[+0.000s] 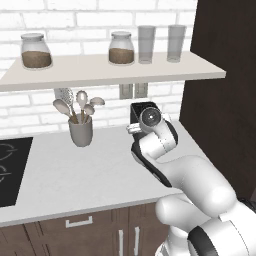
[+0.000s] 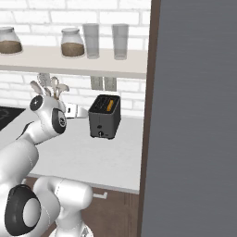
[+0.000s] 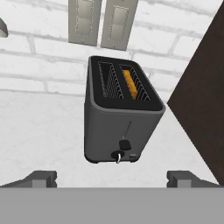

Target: Start the toaster. Once the lever pops up, take the bread to the plate on the dining counter.

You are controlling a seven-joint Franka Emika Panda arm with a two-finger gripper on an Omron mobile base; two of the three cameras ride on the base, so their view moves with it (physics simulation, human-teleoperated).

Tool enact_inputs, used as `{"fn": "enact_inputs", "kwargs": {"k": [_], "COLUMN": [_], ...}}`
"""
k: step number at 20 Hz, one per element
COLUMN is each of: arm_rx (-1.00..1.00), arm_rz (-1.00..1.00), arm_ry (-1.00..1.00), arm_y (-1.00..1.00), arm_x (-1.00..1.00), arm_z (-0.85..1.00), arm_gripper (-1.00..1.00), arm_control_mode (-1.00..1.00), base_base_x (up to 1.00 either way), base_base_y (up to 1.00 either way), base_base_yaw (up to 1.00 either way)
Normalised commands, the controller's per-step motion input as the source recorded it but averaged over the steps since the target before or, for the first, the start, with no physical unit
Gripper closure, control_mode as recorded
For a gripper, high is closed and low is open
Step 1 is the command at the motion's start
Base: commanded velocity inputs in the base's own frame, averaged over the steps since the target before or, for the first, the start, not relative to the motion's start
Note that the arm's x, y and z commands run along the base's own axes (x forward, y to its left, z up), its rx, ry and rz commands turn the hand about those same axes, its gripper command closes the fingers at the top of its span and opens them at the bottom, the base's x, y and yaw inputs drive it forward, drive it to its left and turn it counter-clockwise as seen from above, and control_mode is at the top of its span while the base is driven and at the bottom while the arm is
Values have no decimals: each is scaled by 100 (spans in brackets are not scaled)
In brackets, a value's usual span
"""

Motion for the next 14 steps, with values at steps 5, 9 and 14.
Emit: {"fn": "enact_inputs", "kwargs": {"k": [5,9,14], "arm_rx": [0,0,0], "arm_rz": [0,0,0], "arm_ry": [0,0,0], "arm_y": [0,0,0], "arm_x": [0,0,0], "arm_z": [0,0,0], "arm_gripper": [-100,-100,-100], "arm_control_mode": [-100,-100,-100], "base_base_x": [0,0,0], "base_base_y": [0,0,0], "base_base_yaw": [0,0,0]}}
